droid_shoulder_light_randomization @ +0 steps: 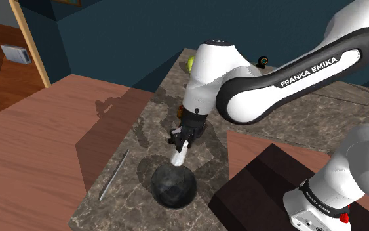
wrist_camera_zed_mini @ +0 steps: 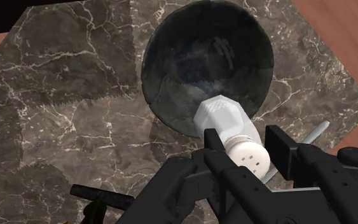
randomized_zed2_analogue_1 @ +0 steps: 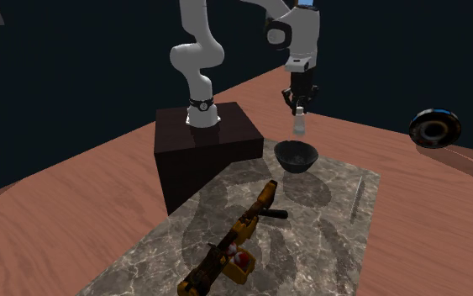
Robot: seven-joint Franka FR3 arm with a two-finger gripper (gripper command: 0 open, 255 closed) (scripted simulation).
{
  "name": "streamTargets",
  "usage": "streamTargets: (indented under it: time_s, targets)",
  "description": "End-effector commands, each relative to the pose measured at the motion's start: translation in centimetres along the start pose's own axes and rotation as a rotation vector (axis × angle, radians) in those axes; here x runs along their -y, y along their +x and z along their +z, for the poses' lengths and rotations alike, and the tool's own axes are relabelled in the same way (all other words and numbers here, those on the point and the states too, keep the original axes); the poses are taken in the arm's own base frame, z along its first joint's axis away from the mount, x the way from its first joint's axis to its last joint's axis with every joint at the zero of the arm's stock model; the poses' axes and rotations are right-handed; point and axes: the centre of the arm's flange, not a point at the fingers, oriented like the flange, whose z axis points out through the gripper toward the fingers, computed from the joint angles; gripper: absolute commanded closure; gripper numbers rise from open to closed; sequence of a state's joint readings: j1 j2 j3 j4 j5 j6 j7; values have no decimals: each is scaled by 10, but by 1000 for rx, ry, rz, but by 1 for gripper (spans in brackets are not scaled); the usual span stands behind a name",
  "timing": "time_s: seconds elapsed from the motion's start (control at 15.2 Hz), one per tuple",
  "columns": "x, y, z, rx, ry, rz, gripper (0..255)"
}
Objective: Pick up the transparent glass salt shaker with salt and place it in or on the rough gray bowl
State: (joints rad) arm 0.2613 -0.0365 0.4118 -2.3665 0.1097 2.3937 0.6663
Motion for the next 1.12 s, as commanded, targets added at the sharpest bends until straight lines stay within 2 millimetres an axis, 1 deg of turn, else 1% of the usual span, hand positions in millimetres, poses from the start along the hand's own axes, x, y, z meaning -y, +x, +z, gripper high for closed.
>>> streamTargets:
  time_s: [0.0, 0.07, 1.06]
  targets:
    - [16, -17, -3, 0, 0, 2, 255]
    - [22, -24, -4, 0, 0, 2, 255]
    - [15, -25, 75, 0, 0, 2, 255]
